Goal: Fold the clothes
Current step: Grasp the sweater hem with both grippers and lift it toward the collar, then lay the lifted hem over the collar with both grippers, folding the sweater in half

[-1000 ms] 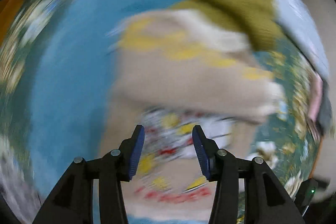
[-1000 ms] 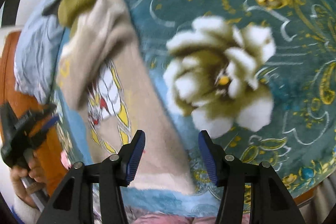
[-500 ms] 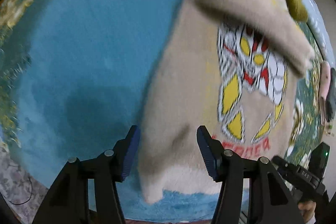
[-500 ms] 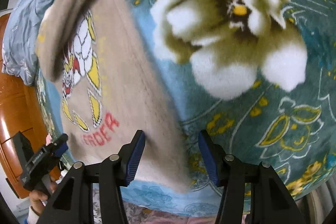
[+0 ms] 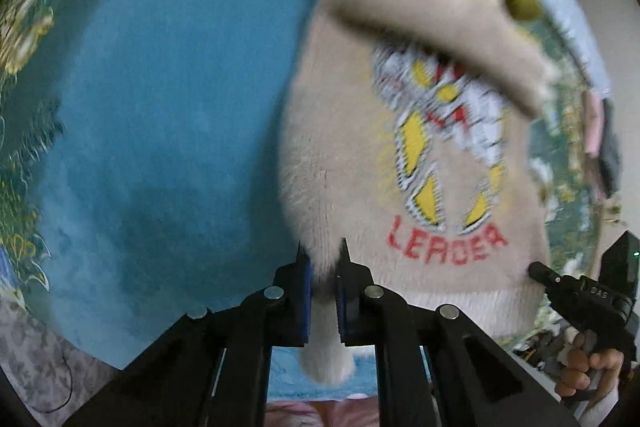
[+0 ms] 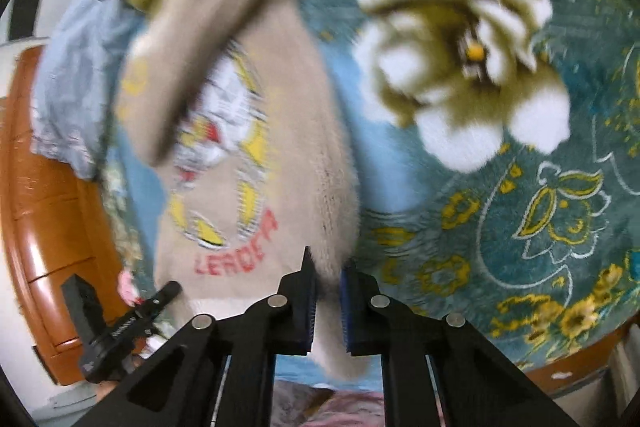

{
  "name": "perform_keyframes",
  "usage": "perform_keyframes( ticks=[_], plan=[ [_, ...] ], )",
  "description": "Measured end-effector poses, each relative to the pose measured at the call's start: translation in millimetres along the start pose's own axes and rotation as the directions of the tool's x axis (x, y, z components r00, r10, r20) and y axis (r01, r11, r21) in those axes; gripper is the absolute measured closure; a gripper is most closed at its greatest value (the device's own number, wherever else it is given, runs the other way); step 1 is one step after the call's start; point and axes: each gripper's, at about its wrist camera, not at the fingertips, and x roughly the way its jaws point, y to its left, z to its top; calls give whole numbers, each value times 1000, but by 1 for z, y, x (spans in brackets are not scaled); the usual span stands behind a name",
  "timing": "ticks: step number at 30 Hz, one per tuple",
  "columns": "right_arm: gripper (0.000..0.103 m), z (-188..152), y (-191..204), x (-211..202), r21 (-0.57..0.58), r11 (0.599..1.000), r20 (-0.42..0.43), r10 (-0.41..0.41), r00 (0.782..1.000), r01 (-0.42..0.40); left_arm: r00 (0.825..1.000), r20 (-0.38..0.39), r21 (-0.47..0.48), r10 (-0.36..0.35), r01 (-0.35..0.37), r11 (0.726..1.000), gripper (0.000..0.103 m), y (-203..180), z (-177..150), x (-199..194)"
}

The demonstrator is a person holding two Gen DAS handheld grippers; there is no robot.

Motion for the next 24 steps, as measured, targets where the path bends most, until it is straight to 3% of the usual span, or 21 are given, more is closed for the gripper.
perform_keyframes(
  ticks=[4, 8, 12, 15, 19, 24],
  plan=[
    [92, 1, 18, -46, -1, 996, 72, 86, 994, -87, 994, 73, 10, -85, 84, 996, 94, 2, 1, -52],
    [92, -7, 31, -85, -28, 993, 119, 115, 986, -113, 983, 96, 5, -157, 157, 988, 94, 11, -7, -89],
    [92, -20, 36, -116, -50, 989, 132, 142, 981, -137, 970, 83, -7, -228, 229, 973, 94, 18, -5, -119],
    [92, -37, 39, -133, -52, 986, 140, 164, 976, -158, 959, 65, -3, -277, 277, 961, 94, 19, -23, -133],
    [92, -54, 28, -139, -1, 982, 136, 189, 972, -191, 947, 39, -72, -319, 321, 944, 94, 28, -46, -131],
    [92, -42, 20, -122, 59, 980, 85, 186, 979, -191, 942, 0, -207, -335, 327, 922, 94, 29, -39, -97]
  ],
)
